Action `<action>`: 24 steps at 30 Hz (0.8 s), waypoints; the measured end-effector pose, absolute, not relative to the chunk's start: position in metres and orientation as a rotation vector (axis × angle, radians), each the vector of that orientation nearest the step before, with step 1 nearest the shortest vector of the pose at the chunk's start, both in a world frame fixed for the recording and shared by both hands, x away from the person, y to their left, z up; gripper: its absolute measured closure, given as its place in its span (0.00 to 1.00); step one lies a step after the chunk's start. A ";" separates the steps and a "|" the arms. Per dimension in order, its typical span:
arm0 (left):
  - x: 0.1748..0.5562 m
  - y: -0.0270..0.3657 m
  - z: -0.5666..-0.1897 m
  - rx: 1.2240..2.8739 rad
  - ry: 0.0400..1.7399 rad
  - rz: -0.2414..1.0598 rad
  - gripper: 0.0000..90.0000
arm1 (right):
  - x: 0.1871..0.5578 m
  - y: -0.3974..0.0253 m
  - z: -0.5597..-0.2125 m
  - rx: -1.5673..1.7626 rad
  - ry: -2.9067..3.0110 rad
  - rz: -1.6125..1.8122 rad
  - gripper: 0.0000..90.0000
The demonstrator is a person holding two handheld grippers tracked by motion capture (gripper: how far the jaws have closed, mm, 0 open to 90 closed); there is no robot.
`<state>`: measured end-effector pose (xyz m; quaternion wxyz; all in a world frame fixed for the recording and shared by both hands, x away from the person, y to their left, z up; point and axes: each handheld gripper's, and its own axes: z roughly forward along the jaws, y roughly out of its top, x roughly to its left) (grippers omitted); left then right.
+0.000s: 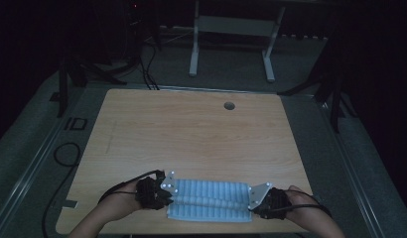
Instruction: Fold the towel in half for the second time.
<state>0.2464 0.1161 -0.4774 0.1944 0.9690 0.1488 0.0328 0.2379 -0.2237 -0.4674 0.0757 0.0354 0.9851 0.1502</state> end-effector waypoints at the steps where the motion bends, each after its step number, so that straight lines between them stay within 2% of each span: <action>1: 0.245 0.116 -0.481 2.727 0.421 0.047 0.82 | 0.237 -0.223 -0.471 0.096 2.973 0.444 0.88; 4: 0.242 0.120 -0.485 2.730 0.415 0.018 0.62 | 0.235 -0.222 -0.478 0.060 3.024 0.439 0.72; 5: 0.241 0.122 -0.485 2.714 0.423 0.041 0.56 | 0.236 -0.223 -0.478 0.059 3.023 0.443 0.70; 6: 0.242 0.124 -0.484 2.693 0.442 0.067 0.54 | 0.237 -0.224 -0.477 0.071 3.006 0.462 0.68; 8: 0.246 0.126 -0.482 2.669 0.469 0.063 0.48 | 0.241 -0.226 -0.473 0.118 2.996 0.537 0.59; 10: 0.250 0.127 -0.482 2.631 0.493 0.046 0.44 | 0.248 -0.227 -0.470 0.146 2.973 0.623 0.57; 11: 0.252 0.127 -0.482 2.616 0.505 0.047 0.39 | 0.251 -0.228 -0.469 0.164 2.975 0.654 0.53; 16: 0.263 0.131 -0.486 2.501 0.603 0.057 0.31 | 0.262 -0.230 -0.472 0.288 2.912 0.804 0.37; 18: 0.266 0.132 -0.493 2.447 0.649 0.109 0.25 | 0.266 -0.232 -0.476 0.302 2.913 0.873 0.24; 19: 0.267 0.132 -0.498 2.435 0.673 0.125 0.18 | 0.267 -0.233 -0.479 0.310 2.911 0.916 0.22; 22: 0.271 0.134 -0.511 2.404 0.708 0.171 0.14 | 0.272 -0.234 -0.487 0.401 2.878 1.002 0.20; 24: 0.273 0.135 -0.515 2.400 0.724 0.186 0.06 | 0.274 -0.235 -0.490 0.422 2.863 1.022 0.19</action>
